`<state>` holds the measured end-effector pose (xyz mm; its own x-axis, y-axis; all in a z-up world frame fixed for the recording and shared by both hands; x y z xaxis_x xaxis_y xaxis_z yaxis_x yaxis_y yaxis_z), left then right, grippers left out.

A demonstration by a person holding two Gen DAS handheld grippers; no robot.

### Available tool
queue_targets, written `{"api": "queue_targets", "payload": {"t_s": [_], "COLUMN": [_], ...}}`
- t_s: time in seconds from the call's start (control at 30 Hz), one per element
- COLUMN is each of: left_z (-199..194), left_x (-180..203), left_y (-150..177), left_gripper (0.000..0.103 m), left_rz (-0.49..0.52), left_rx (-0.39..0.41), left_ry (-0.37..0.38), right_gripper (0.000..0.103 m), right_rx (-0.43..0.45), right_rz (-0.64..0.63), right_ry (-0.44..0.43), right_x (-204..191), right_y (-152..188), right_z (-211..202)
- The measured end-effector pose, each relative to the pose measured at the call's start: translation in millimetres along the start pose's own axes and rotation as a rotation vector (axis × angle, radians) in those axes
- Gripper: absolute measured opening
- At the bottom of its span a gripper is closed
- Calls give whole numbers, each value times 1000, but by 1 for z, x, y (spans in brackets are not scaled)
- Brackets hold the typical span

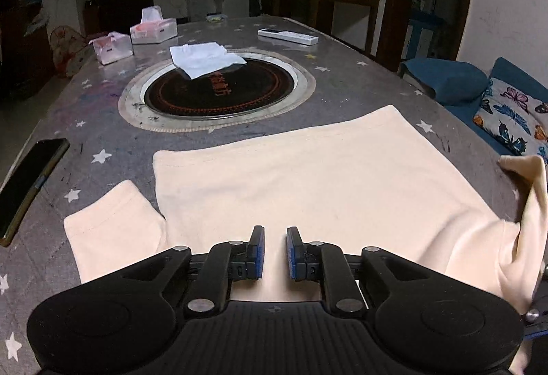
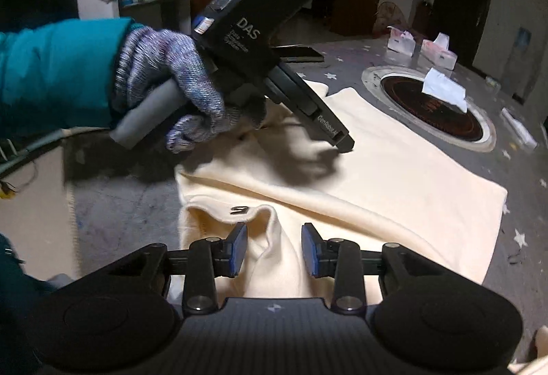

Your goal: Fold clothes

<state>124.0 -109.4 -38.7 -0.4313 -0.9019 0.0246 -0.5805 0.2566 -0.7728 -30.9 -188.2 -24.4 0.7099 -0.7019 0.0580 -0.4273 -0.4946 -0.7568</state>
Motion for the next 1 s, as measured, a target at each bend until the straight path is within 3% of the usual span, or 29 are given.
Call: {"api": "queue_targets", "payload": {"t_s": [0.1,0.33,0.47,0.53,0.57,0.6,1.0], "left_z": [-1,-1,-1,-2,-3,-4,-19], "left_x": [-2,-7,-7,-8,-8,-8,-8], "left_y": [0,1,2,2,2,2,14], "left_gripper": [16,18,23,28,30,32,43], "left_rz": [-3,-8,-3,-5,-3,0,18], "left_rx": [3,9,15,15,15,15,22], "left_ry": [-5,-15,-23,-26,-30,-32,-39], "right_gripper": [4,0,1,9,18,19,19], "right_rx": [6,8,-1,9,20,26,35], "right_rz": [26,-3,-30,-29,-22,-17,18], "right_ry": [24,-9,-5,18,34,42,67], "right_x": [0,-13,-21,-19,-17,-14,-6], "right_y": [2,6,12,13,12,10,9], "right_z": [4,-27,-38,-38,-38,-36,6]}}
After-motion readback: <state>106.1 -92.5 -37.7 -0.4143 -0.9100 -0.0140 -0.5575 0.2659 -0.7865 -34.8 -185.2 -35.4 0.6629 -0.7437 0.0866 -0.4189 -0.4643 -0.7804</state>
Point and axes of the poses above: each gripper's, at about its wrist camera, not at the fingertips, and z roughly the way its jaws point, x to its right, y to its underside, the point moved 8 cm from there along z, roughly the way its jaws point, and after that the axes turned 5 degrees about x, right-handed, at the moved point
